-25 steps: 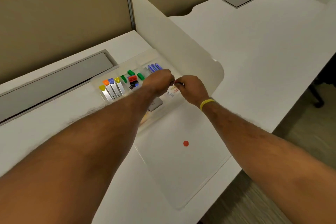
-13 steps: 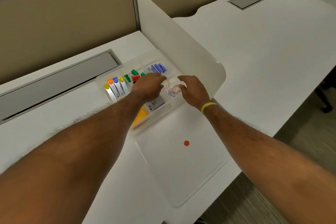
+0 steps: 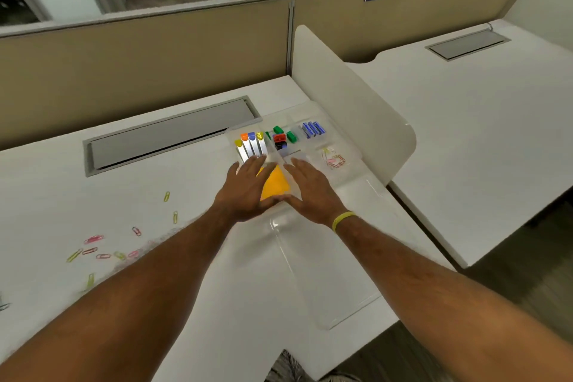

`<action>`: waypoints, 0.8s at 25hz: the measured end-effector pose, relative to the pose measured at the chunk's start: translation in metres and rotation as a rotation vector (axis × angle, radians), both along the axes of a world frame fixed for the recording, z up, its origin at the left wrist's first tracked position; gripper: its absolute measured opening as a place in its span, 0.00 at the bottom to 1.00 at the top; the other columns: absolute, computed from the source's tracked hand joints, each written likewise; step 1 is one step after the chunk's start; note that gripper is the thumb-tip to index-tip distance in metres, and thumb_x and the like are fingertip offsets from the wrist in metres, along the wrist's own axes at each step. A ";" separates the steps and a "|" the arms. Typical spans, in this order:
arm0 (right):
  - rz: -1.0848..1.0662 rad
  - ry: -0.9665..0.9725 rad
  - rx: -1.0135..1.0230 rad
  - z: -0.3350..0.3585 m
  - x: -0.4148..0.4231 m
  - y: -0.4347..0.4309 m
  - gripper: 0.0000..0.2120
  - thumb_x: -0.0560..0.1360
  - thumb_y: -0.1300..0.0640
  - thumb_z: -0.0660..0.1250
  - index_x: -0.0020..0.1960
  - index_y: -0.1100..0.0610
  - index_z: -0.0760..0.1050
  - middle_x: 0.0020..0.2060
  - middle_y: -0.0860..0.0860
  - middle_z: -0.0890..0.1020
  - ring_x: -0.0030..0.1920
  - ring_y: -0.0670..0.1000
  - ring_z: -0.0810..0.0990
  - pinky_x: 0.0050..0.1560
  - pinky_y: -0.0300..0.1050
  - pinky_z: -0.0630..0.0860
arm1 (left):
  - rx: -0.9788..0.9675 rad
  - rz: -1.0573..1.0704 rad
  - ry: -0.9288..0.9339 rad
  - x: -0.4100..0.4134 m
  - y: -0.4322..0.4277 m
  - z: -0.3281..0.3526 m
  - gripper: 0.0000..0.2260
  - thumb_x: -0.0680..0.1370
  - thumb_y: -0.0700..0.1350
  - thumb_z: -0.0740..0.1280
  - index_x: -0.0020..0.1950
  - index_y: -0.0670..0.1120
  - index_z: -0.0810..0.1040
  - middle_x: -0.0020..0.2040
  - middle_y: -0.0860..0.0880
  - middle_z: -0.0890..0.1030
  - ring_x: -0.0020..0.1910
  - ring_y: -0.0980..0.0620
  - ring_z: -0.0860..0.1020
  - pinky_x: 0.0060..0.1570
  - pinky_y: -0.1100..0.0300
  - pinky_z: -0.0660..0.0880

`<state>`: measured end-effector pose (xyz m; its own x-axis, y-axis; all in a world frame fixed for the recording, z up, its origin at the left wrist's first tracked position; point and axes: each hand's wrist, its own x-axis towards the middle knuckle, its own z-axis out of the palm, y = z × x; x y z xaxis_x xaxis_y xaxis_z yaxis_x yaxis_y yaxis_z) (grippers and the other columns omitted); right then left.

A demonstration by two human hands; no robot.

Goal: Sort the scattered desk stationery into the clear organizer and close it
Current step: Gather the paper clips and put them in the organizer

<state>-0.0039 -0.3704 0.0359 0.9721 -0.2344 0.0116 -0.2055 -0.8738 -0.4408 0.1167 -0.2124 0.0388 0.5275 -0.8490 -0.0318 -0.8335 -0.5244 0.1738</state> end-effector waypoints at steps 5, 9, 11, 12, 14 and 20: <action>0.107 0.017 -0.057 -0.009 -0.001 0.066 0.37 0.76 0.42 0.65 0.78 0.51 0.51 0.78 0.53 0.52 0.78 0.53 0.48 0.76 0.55 0.49 | 0.051 0.090 0.009 -0.018 0.089 -0.019 0.43 0.70 0.76 0.43 0.79 0.53 0.50 0.80 0.46 0.50 0.78 0.46 0.47 0.74 0.40 0.45; 0.190 0.056 -0.078 -0.021 -0.002 0.115 0.38 0.77 0.41 0.63 0.79 0.49 0.48 0.79 0.52 0.48 0.78 0.52 0.44 0.76 0.54 0.45 | 0.069 0.188 0.060 -0.036 0.156 -0.035 0.41 0.71 0.75 0.47 0.79 0.54 0.48 0.80 0.47 0.46 0.78 0.47 0.44 0.73 0.41 0.40; 0.232 0.085 -0.083 -0.028 -0.003 0.139 0.38 0.77 0.40 0.62 0.79 0.48 0.47 0.79 0.51 0.47 0.78 0.52 0.43 0.76 0.54 0.44 | 0.078 0.241 0.081 -0.045 0.188 -0.042 0.42 0.71 0.76 0.47 0.79 0.54 0.48 0.80 0.48 0.46 0.78 0.47 0.43 0.74 0.41 0.40; 0.246 0.097 -0.084 -0.031 -0.004 0.149 0.38 0.77 0.40 0.62 0.79 0.48 0.47 0.79 0.51 0.47 0.78 0.52 0.43 0.76 0.54 0.44 | 0.084 0.264 0.089 -0.050 0.203 -0.046 0.42 0.71 0.76 0.46 0.79 0.54 0.48 0.80 0.48 0.46 0.78 0.47 0.43 0.74 0.41 0.41; 0.267 0.122 -0.080 -0.037 -0.005 0.168 0.37 0.77 0.40 0.62 0.79 0.48 0.47 0.79 0.51 0.46 0.78 0.51 0.43 0.76 0.53 0.42 | 0.098 0.304 0.103 -0.060 0.229 -0.053 0.43 0.70 0.77 0.45 0.79 0.54 0.48 0.80 0.49 0.46 0.78 0.47 0.43 0.74 0.41 0.41; 0.364 0.215 -0.056 -0.054 -0.013 0.209 0.38 0.77 0.40 0.61 0.79 0.48 0.44 0.79 0.49 0.45 0.78 0.50 0.42 0.76 0.49 0.42 | 0.119 0.415 0.123 -0.080 0.293 -0.067 0.43 0.71 0.75 0.44 0.79 0.51 0.47 0.80 0.49 0.45 0.78 0.49 0.45 0.75 0.46 0.42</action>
